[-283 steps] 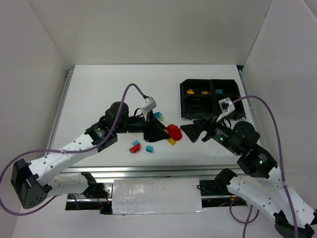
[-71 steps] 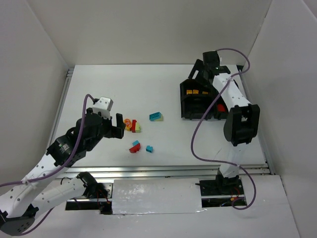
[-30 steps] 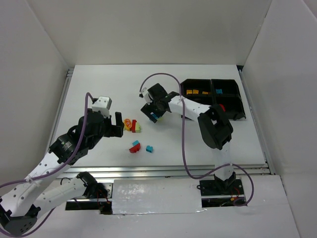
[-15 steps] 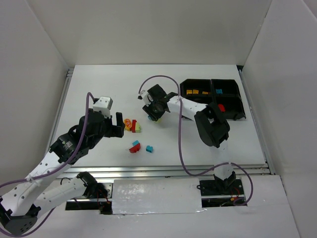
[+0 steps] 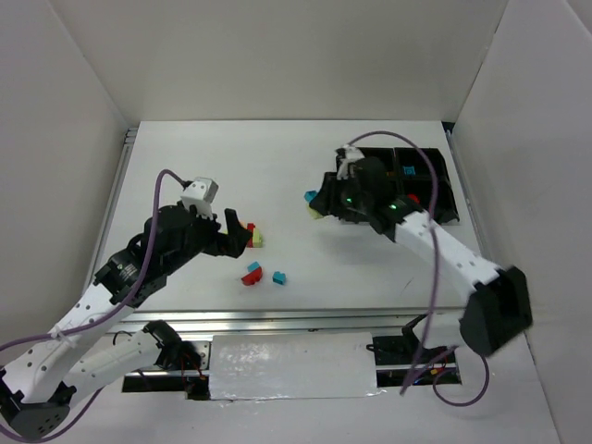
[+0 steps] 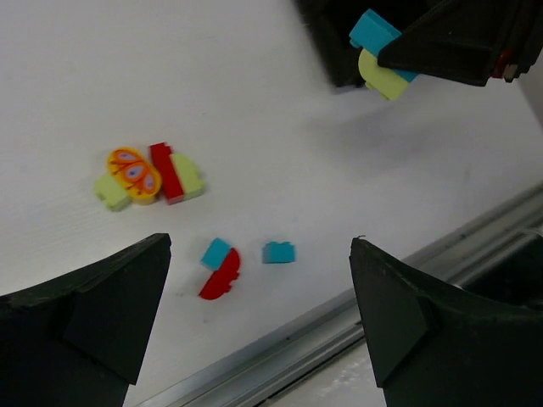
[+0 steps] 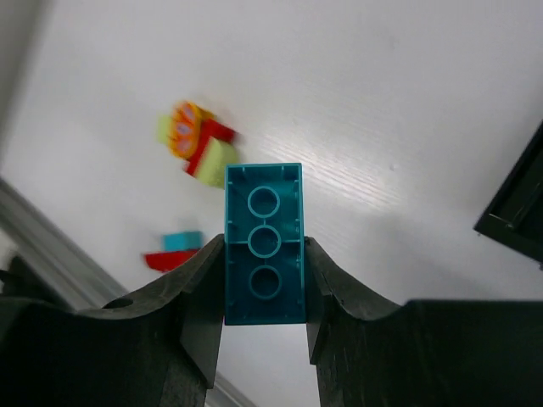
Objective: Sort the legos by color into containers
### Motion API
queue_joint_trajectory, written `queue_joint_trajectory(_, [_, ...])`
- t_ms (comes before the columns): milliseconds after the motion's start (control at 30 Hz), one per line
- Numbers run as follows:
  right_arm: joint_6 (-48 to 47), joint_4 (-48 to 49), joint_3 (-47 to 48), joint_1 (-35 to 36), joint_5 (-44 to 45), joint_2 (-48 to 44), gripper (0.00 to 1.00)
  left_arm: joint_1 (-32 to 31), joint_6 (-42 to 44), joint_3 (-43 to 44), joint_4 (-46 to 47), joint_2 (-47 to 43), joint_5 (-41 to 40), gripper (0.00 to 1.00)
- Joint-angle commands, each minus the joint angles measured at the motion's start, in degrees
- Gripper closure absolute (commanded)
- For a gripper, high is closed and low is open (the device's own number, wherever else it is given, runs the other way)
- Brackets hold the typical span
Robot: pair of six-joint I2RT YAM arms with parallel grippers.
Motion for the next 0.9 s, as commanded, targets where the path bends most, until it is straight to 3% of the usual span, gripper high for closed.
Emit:
queue_joint_trajectory(0, [15.2,10.1,-9.8,-2.3,-7.9,-14.0,1.00,0.1,-2.3,-1.8,12.4,0.2,15.0,0.00])
queue_joint_trajectory(133, [20.8,15.5,-17.8,-4.4,-15.1,-30.2,1.00,-0.2,-3.4,-6.7,28.0,3.0,38.9,0.00])
queue_joint_trajectory(167, [23.3,17.6,-20.6,-4.9,-16.8,-32.4,1.00,-0.5,-5.3,-7.4,35.4,4.5,42.1,0.00])
queue_joint_trajectory(233, [25.8,21.4,-23.0,-5.6,-21.5,-38.5,1.00,-2.2,-6.7,-8.1,40.6,6.2,46.2,0.01])
queue_joint_trajectory(400, [32.0,25.4,-26.8,-5.7,-23.3,-47.3,1.00,-8.0,-5.1,-4.4,43.7,12.3,44.8,0.04])
queue_joint_trajectory(667, [42.7,40.6,-34.0,-5.7,-27.8,-51.8,1.00,-9.1,-8.8,-4.0,51.7,14.9,44.9,0.07])
queue_joint_trajectory(867, [41.4,43.8,-34.7,-4.6,-28.0,-53.1,1.00,-9.4,-11.2,-3.6,55.6,16.2,45.0,0.12])
